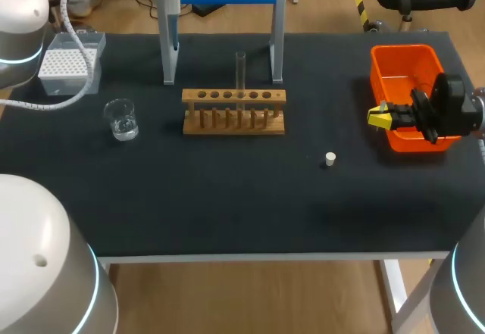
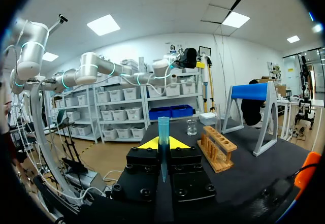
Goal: Invert the test tube, pick up the pipette, mount the tip to pipette, aspirate from beaker and dispense into the tube, eject the tip, return the pipette, and cap with the stopper.
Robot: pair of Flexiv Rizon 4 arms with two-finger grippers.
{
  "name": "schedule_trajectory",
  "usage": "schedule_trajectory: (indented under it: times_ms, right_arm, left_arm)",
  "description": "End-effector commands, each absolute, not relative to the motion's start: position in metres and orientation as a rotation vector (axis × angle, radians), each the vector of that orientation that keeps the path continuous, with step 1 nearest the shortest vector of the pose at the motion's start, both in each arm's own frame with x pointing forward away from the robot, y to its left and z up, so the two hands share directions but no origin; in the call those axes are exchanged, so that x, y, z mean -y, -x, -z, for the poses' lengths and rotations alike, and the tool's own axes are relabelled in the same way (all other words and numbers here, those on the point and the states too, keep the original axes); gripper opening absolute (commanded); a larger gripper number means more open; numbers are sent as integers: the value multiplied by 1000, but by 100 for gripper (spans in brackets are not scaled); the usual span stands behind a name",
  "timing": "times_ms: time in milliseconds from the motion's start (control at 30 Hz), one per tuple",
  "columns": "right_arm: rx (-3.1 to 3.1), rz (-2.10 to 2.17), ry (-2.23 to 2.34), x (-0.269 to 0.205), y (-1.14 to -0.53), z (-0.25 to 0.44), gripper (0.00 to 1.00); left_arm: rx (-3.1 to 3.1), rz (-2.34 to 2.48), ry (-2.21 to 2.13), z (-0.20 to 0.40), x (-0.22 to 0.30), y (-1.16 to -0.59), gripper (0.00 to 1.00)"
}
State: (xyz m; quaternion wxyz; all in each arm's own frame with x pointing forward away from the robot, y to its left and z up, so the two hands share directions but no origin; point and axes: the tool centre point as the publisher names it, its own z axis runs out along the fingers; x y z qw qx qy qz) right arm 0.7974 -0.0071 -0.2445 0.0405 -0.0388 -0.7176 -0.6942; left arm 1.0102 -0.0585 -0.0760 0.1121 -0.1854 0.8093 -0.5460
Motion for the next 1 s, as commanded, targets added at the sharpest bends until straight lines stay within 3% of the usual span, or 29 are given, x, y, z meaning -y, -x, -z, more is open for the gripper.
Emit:
schedule_trajectory:
  times_ms: [33, 300, 1000]
  right_arm:
    - [2198, 2124, 116, 8, -797, 244, 0]
    - [2198, 2124, 116, 8, -797, 244, 0]
    - [2198, 2124, 116, 8, -797, 244, 0]
  left_arm:
    - [-2373, 1630, 519, 72, 50, -1002, 0]
    - [-2378, 1688, 474, 66, 39, -973, 0]
    - [-2458, 1729, 315, 60, 76, -901, 0]
